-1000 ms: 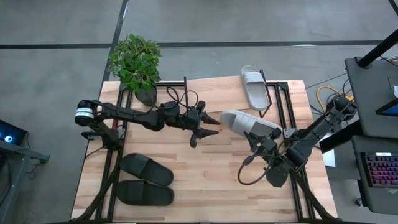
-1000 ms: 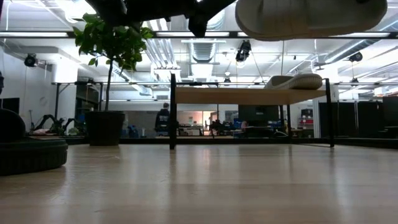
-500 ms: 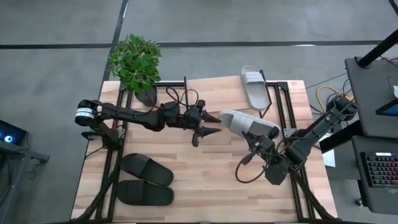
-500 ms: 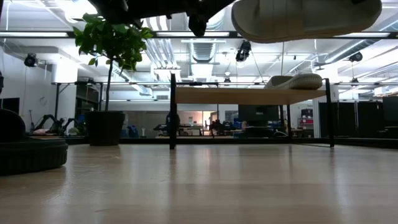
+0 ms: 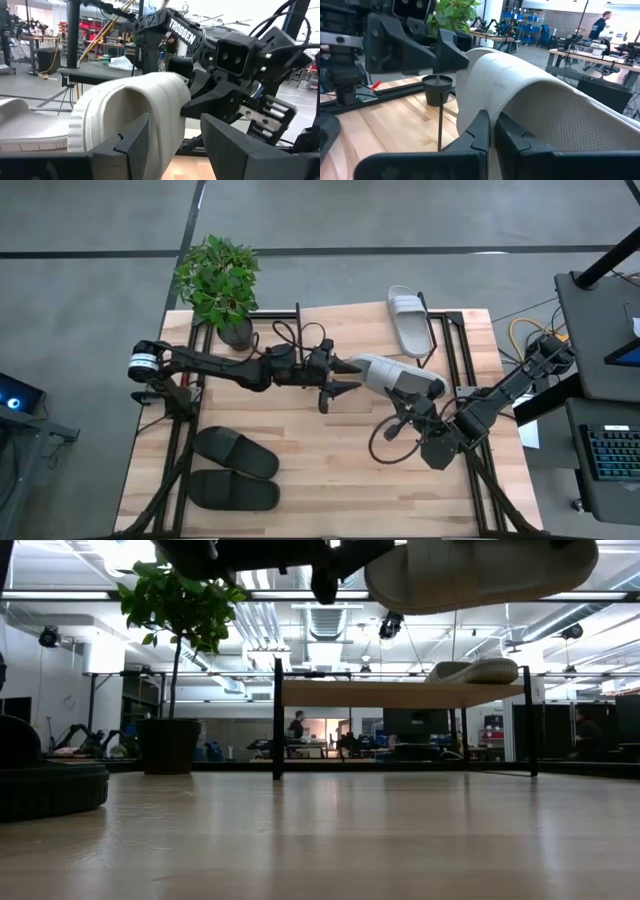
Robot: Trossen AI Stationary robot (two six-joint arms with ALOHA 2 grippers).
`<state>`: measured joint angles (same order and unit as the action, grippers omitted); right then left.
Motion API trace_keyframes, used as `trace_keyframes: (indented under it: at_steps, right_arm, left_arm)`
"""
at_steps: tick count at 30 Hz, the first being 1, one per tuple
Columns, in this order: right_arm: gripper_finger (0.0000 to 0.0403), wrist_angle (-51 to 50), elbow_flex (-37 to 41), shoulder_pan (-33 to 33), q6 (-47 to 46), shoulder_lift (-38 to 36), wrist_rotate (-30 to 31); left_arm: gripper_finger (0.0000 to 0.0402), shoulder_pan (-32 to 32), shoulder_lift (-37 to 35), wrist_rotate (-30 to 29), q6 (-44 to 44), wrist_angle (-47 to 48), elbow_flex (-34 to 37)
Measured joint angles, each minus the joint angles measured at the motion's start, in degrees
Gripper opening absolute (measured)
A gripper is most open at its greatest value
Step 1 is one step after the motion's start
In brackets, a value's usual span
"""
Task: Pick and place slides into the shelf
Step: Put the gray slide on the shelf
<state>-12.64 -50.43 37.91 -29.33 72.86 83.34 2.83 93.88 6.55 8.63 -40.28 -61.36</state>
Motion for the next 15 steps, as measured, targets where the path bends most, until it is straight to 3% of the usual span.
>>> trace_keyframes:
  at_steps: [15]
  right_arm:
    - [0.0009, 0.4, 0.1, 0.0, 0.9, 0.0, -0.2]
  left_arm:
    - [0.0160, -0.2, 6.5, 0.1, 0.0, 0.0, -6.5]
